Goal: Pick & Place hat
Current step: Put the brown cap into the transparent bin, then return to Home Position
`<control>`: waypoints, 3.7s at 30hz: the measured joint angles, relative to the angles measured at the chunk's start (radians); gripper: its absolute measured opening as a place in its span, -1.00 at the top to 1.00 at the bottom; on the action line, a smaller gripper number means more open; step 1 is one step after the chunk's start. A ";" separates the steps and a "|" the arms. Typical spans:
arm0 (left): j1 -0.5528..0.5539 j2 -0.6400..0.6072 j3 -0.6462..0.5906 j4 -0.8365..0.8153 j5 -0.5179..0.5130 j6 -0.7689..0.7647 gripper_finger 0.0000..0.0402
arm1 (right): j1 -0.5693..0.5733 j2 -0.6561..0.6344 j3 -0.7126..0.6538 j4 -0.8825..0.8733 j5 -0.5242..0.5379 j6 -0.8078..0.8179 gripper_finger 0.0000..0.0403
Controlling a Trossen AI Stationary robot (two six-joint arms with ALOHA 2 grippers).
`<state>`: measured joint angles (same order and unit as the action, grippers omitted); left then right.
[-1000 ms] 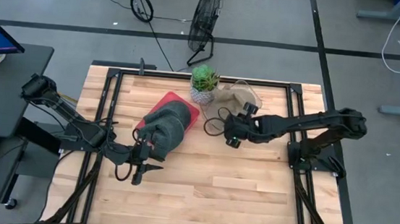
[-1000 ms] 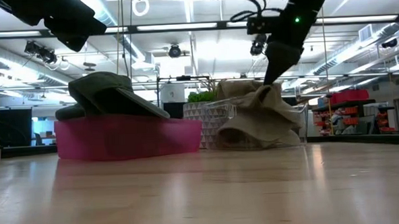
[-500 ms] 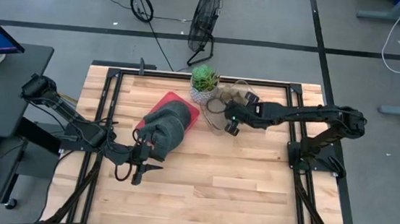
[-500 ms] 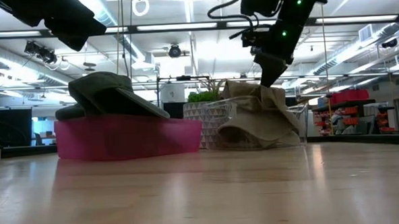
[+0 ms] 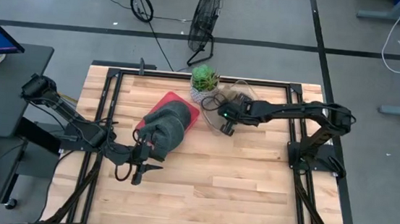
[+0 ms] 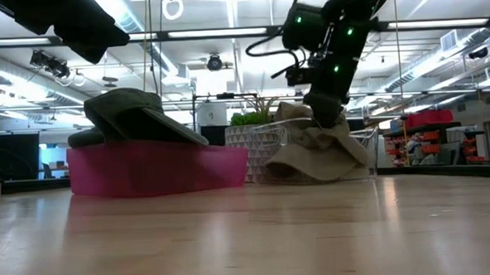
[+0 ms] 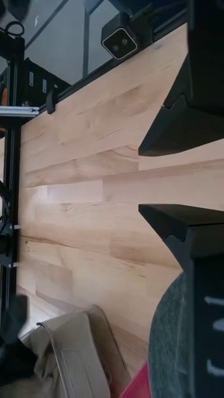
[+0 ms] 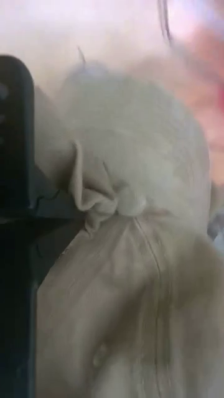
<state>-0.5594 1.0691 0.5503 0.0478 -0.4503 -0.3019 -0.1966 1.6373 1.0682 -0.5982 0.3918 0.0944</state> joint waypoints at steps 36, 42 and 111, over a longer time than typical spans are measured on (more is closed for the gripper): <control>0.000 0.000 0.000 -0.003 0.000 0.051 0.31 | -0.133 0.028 0.144 -0.106 -0.172 -0.101 0.99; 0.000 0.000 0.000 -0.002 -0.021 0.052 0.31 | -0.145 0.116 0.110 -0.034 -0.161 -0.128 0.99; 0.227 -0.868 -0.542 0.224 0.212 0.262 0.32 | 0.454 -1.393 -1.052 0.771 -0.119 -0.095 0.96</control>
<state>-0.3324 0.2012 0.0086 0.2716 -0.2380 -0.0402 0.2573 0.2447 0.0158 0.1727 0.2728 -0.0006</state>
